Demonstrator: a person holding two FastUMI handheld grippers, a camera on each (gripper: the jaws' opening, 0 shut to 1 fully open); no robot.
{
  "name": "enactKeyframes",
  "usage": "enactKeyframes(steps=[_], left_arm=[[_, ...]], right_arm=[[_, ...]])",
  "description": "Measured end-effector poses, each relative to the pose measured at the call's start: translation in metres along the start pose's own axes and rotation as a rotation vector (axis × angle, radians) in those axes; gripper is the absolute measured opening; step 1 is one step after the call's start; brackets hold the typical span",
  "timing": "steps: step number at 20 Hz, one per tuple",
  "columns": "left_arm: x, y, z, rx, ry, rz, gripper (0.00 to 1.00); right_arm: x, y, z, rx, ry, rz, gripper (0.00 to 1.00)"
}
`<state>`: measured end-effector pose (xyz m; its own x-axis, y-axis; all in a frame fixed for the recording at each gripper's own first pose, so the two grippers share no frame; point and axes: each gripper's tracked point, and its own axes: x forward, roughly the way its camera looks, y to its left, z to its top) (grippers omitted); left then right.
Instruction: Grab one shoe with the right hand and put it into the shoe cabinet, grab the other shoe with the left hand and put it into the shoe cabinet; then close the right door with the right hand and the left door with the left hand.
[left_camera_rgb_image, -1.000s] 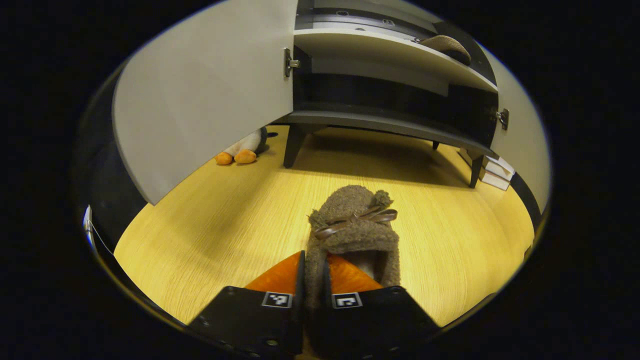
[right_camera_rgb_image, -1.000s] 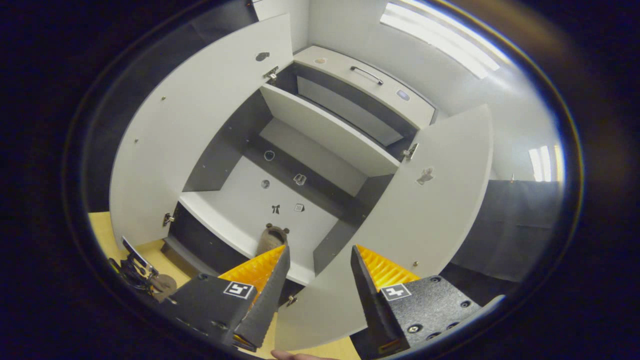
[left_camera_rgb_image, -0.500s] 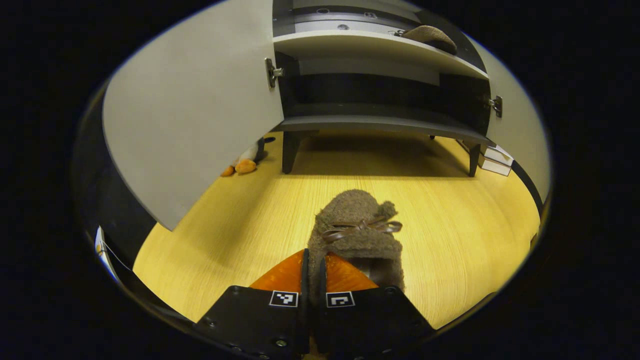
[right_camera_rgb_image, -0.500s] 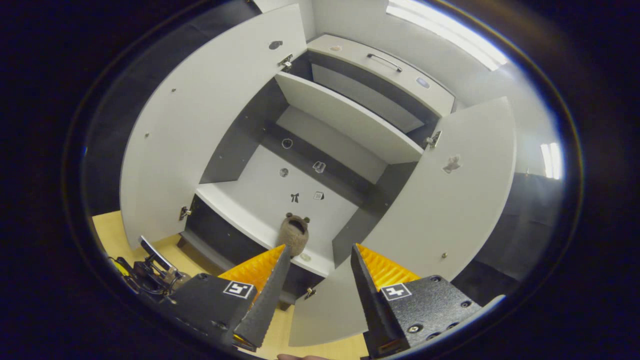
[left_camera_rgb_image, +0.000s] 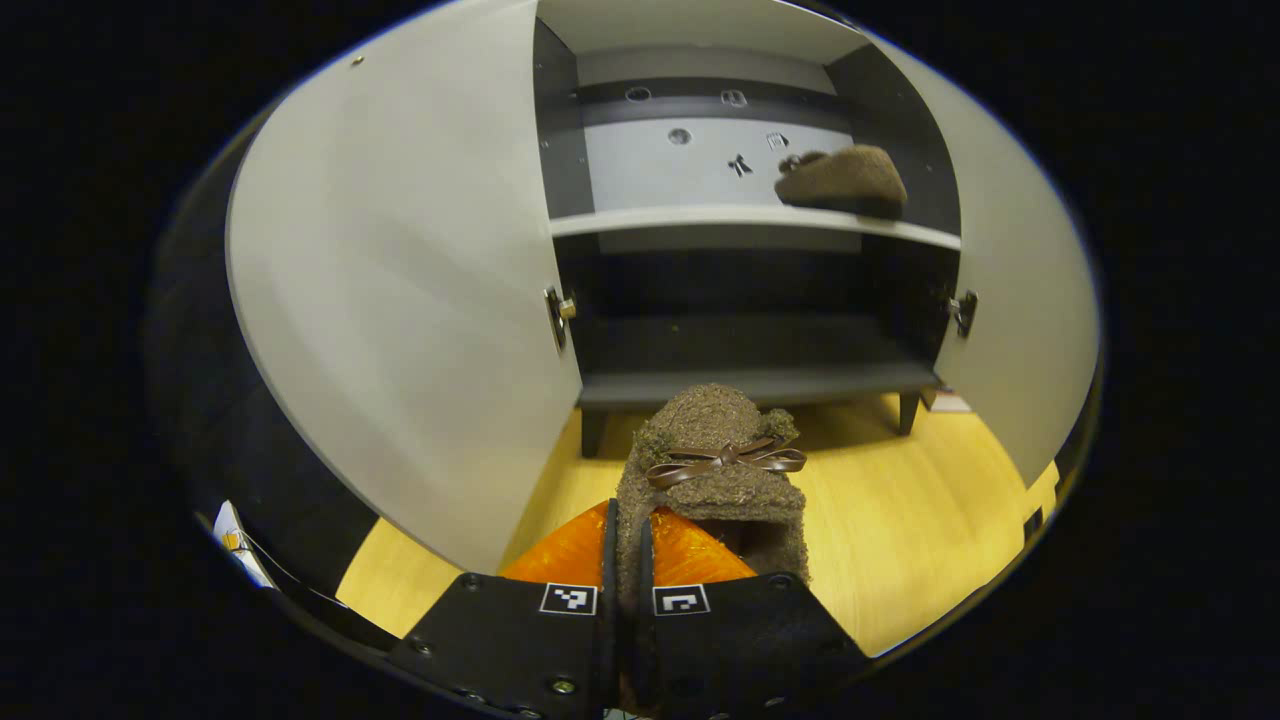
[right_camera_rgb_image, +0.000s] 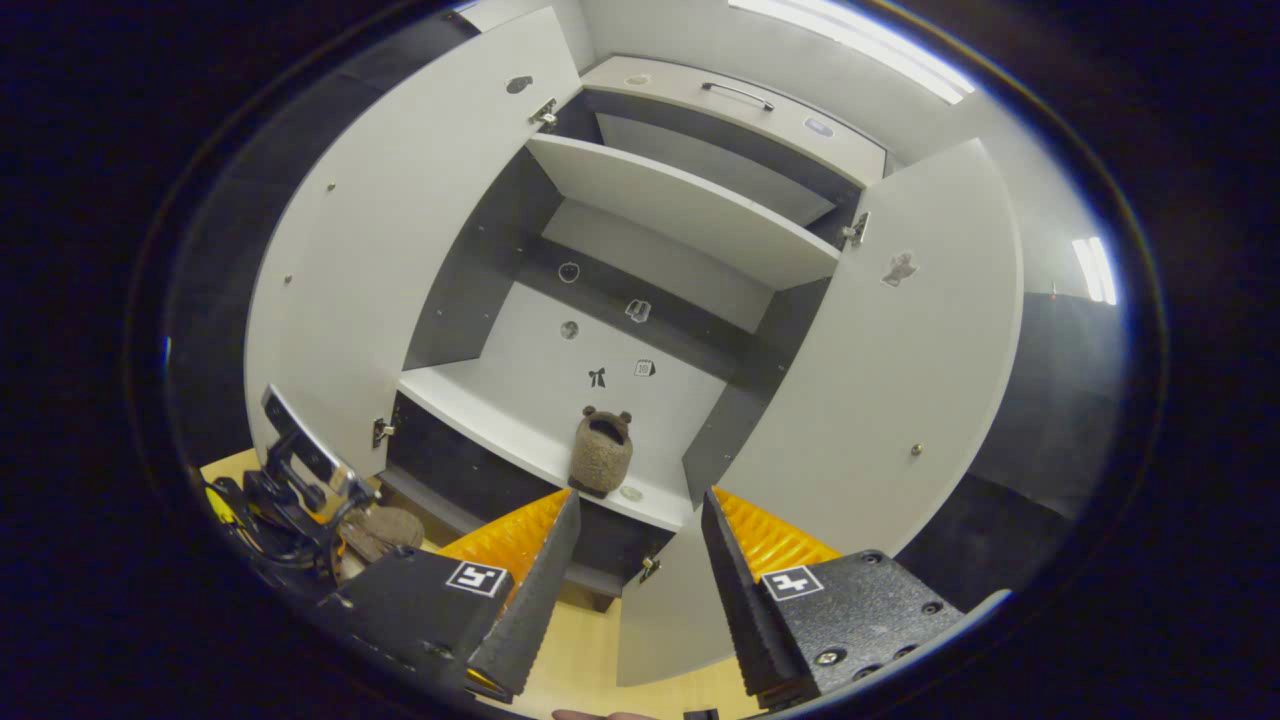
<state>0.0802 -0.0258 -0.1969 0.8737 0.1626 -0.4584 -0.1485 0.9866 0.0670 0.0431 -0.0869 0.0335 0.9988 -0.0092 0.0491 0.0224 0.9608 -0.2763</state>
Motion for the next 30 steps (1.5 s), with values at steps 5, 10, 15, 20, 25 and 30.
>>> enactKeyframes(steps=[5,10,15,20,25,30], left_arm=[[0.001,0.005,0.128,-0.011,-0.115,0.058,0.06],[0.064,-0.015,0.239,-0.018,-0.181,0.038,0.06],[0.139,-0.040,0.274,0.029,-0.153,0.028,0.06],[0.183,-0.051,0.265,0.022,-0.064,0.015,0.06],[0.187,-0.059,0.268,0.011,-0.034,-0.011,0.14],[0.172,-0.042,0.265,0.000,-0.002,0.002,0.50]], right_arm=[[0.005,-0.020,0.000,0.090,-0.018,0.003,0.78],[-0.012,-0.044,0.024,-0.003,-0.179,-0.051,0.78],[-0.020,-0.066,0.003,0.041,-0.148,-0.085,0.78],[-0.025,-0.084,-0.017,0.063,-0.084,-0.130,0.78],[-0.019,-0.083,-0.034,0.173,-0.013,-0.121,0.78],[-0.009,-0.073,-0.029,0.262,-0.022,-0.086,0.78]])
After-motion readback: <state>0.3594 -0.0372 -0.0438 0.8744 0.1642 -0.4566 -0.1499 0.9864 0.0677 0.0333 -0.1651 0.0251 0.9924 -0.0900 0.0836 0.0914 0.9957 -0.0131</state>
